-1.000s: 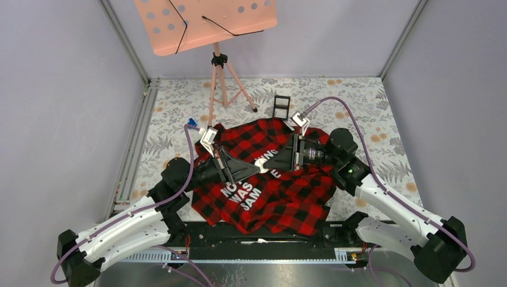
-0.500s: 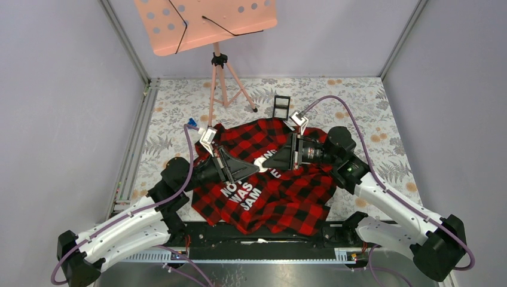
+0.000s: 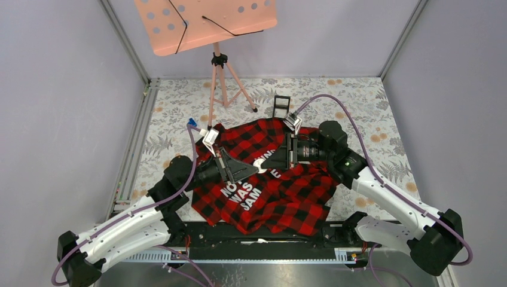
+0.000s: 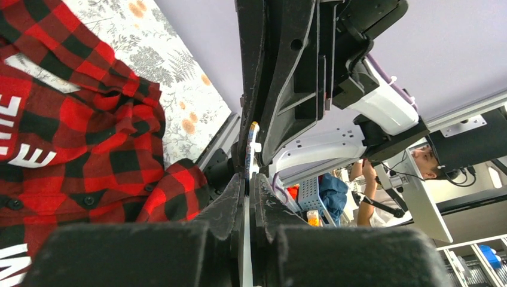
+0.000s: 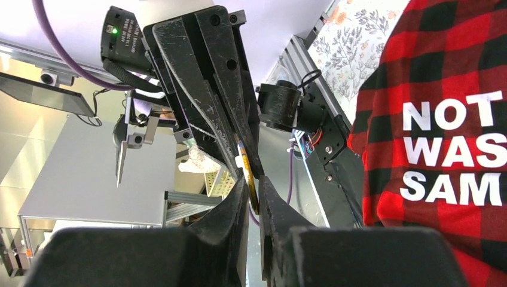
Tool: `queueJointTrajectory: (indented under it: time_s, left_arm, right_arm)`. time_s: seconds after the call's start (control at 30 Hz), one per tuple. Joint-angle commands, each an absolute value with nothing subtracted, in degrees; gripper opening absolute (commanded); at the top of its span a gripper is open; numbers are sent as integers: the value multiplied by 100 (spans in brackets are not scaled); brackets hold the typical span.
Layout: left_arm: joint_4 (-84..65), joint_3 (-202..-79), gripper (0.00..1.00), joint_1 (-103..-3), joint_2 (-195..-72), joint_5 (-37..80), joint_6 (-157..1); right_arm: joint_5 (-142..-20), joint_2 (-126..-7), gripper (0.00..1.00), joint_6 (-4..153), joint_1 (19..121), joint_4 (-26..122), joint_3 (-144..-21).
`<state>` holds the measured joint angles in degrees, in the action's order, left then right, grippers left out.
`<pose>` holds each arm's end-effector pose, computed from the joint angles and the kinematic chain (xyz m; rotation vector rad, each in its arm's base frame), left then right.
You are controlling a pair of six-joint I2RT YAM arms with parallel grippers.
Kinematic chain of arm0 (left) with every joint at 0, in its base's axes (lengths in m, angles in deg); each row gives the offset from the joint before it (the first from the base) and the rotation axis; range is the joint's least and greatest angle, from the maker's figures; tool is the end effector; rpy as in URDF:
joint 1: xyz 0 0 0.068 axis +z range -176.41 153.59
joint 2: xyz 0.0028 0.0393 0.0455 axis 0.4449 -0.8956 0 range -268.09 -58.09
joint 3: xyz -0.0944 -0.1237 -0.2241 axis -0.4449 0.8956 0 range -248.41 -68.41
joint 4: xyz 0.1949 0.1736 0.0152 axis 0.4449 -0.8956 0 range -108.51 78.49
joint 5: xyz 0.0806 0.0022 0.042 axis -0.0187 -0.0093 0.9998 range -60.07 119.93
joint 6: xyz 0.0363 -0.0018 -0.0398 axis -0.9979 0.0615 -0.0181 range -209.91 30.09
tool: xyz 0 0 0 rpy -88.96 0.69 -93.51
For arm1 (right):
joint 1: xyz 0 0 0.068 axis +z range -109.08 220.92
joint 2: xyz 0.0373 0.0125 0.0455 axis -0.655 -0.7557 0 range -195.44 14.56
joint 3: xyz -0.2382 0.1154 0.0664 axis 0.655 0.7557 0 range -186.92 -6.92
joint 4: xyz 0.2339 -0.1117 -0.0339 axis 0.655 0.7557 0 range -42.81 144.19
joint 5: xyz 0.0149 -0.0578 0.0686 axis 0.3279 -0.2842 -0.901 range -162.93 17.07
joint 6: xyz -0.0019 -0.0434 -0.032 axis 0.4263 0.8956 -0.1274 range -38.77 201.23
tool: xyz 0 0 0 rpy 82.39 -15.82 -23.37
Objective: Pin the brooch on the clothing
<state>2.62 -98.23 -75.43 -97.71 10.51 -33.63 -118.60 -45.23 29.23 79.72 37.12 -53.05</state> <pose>0.1063 -0.1403 0.3075 0.2101 1.7547 -1.6707 0.1696 0.1690 0.3359 -0.5106 1.9082 1.7718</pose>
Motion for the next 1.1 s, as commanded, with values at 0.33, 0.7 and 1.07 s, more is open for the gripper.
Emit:
queueJointTrajectory:
  time_s: [0.33, 0.7, 1.07]
  left_arm:
    - [305, -10049, 0, -7625, -9828, 1247, -3643]
    - [-1976, -10370, 0, -7453, -9448, 2521, -4438]
    - [-3454, -11733, 0, -5469, -10994, 1581, -5715]
  right_arm:
    - [-11698, -4468, 23, 2868, 8213, 3475, -5364]
    - [-10130, -3054, 75, 4129, 8213, 4618, -5276]
    - [-7217, -4007, 77, 4926, 8195, 8052, -6193]
